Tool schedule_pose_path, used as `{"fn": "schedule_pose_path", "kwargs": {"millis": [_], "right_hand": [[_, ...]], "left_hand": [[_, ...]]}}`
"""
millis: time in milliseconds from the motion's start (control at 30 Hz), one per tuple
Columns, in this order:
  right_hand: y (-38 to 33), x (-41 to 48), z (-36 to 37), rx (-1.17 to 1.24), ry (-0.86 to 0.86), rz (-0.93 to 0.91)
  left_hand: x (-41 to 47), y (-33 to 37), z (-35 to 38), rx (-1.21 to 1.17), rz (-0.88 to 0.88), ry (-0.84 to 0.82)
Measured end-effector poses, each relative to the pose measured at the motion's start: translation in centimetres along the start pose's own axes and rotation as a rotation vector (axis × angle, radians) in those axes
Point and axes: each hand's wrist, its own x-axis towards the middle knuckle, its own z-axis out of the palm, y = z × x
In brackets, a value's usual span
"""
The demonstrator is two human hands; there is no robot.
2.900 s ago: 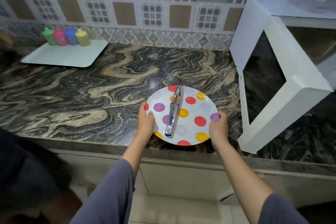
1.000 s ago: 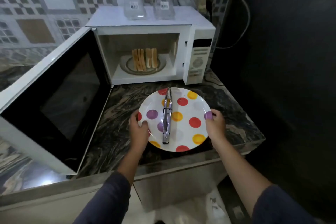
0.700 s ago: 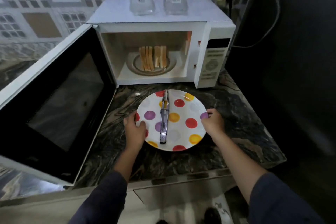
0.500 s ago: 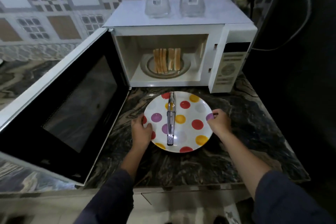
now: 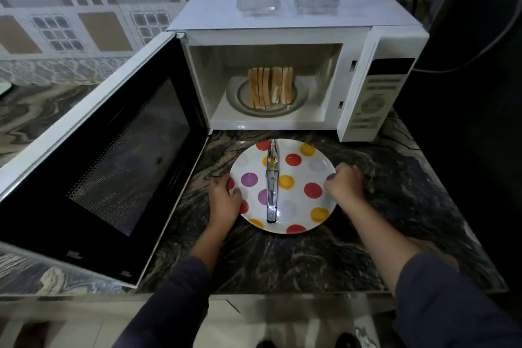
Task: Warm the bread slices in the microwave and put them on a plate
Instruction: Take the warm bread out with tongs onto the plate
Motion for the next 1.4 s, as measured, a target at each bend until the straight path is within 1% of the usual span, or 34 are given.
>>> {"fn": "schedule_pose_path", "kwargs": {"millis": [67,167,267,333,433,533,633,700,767,833,867,933,1033,1100,1200,1267,1400], "right_hand": [[-1.5,-0.6,0.3,-0.083,0.015,-0.025],[-4.3,-1.6,1.3,-0.022,0.037,-0.149],[-6.9,-2.8,3.4,0.043,-0.057,-0.255],[-8.1,-3.3,4.9,0.034,-0.141,-0.24],[-8.3,-3.8,6.5,-0.064,-0.24,-0.229],[-7.8,-3.9,6.9,-0.117,-0.194,-0.27],[-7.7,-3.6,6.4,-0.026,-0.225,-0.222],[-7.5,-3.1,5.7,0.031,-0.268,-0.2],[-7.1,-2.9,4.6,0.065,-0.276,-0.215],[-6.7,-2.8,3.3,0.146,-0.272,-0.261],[-6.6,-2.9,2.6,0.18,-0.271,-0.301],[-6.6,-3.3,1.2,0.238,-0.272,-0.383],[-6.5,-4.0,-0.3,0.335,-0.312,-0.472],[-6.1,-4.5,-0.9,0.376,-0.357,-0.502],[-5.3,-5.0,-1.6,0.398,-0.389,-0.498],[-4.8,-5.5,-2.1,0.411,-0.406,-0.473],[-3.5,-6.1,-2.6,0.371,-0.461,-0.469]], "left_hand": [[0.0,-0.3,0.1,-0.015,0.023,-0.008],[0.1,-0.7,0.1,-0.043,0.042,-0.002],[0.0,-0.8,0.0,-0.056,0.035,-0.007],[0.0,-0.9,-0.2,-0.064,0.029,-0.021],[0.1,-1.1,-0.7,-0.086,0.02,-0.052],[0.3,-1.3,-1.0,-0.098,0.02,-0.066],[0.4,-1.1,-0.8,-0.098,0.007,-0.072],[0.5,-0.6,-0.5,-0.07,0.025,-0.013],[0.8,0.2,-0.5,-0.076,0.063,0.107],[1.3,1.4,-0.6,-0.166,0.088,0.188],[1.6,2.3,-0.7,-0.22,0.086,0.194],[2.1,4.0,-0.6,-0.378,0.038,0.126],[2.6,6.2,0.0,-0.763,-0.106,-0.12],[2.4,7.1,0.3,-0.935,-0.138,-0.252],[2.0,7.6,0.3,-1.126,-0.146,-0.325],[1.8,7.7,0.2,-1.157,-0.127,-0.339],[1.5,8.0,0.3,-1.068,-0.104,-0.272]]}}
